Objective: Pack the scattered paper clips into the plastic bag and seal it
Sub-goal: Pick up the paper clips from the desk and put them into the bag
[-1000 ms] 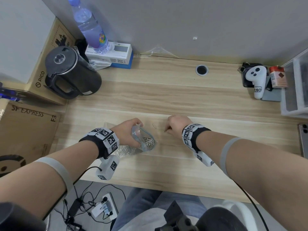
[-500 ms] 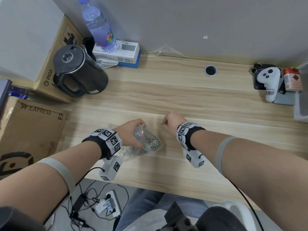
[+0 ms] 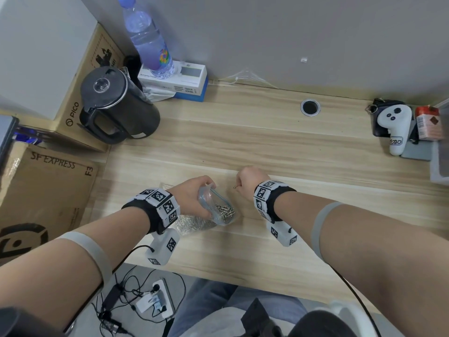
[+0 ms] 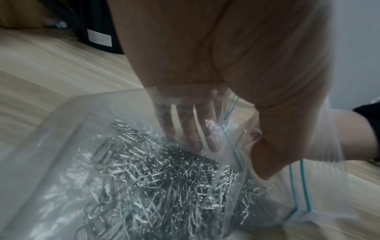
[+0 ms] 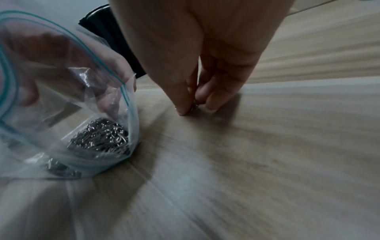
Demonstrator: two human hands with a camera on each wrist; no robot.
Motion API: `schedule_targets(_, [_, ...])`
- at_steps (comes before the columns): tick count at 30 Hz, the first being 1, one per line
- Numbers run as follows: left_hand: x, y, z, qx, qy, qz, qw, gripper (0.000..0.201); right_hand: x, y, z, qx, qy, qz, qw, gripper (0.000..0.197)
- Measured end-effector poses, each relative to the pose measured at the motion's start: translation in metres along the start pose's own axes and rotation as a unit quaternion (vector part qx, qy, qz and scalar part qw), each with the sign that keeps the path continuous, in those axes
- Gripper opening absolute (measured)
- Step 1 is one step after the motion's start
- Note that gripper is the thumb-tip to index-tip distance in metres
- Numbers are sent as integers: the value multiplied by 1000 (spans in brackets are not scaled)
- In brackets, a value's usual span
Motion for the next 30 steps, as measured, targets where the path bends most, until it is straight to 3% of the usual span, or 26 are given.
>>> schedule_targets(7, [1, -5, -2, -3, -14, -3, 1000, 71, -6, 2, -4, 80, 57, 35, 995, 12])
schedule_targets(13, [1, -7, -1, -10, 0, -7, 1000, 68, -4, 0, -9, 84, 57, 6, 995, 18])
schedule_targets(20, [1, -4, 2, -6, -2, -4, 1000, 73, -2, -1, -5, 83, -10, -21, 996, 29])
schedule_targets(23, [2, -4, 3, -1, -14, -5, 1000, 78, -2, 3, 1, 42, -118, -16, 992, 29])
schedule_targets(26, [3, -6, 4, -6, -2, -8, 1000, 76, 2, 11, 2, 5, -300, -1, 954, 22])
schedule_targets(30, [4, -7, 11, -12, 11, -16, 1000, 77, 12, 26, -8, -4, -464, -122, 877, 29])
Point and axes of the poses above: each hand's wrist, its own y-axis away from the middle knuckle, its own x-axis out of the back of the hand, z = x × y, the point moved 2 cm from there along -y, towards the middle knuckle, and after that the axes turned 4 degrees about -x, right-handed, at the moved point
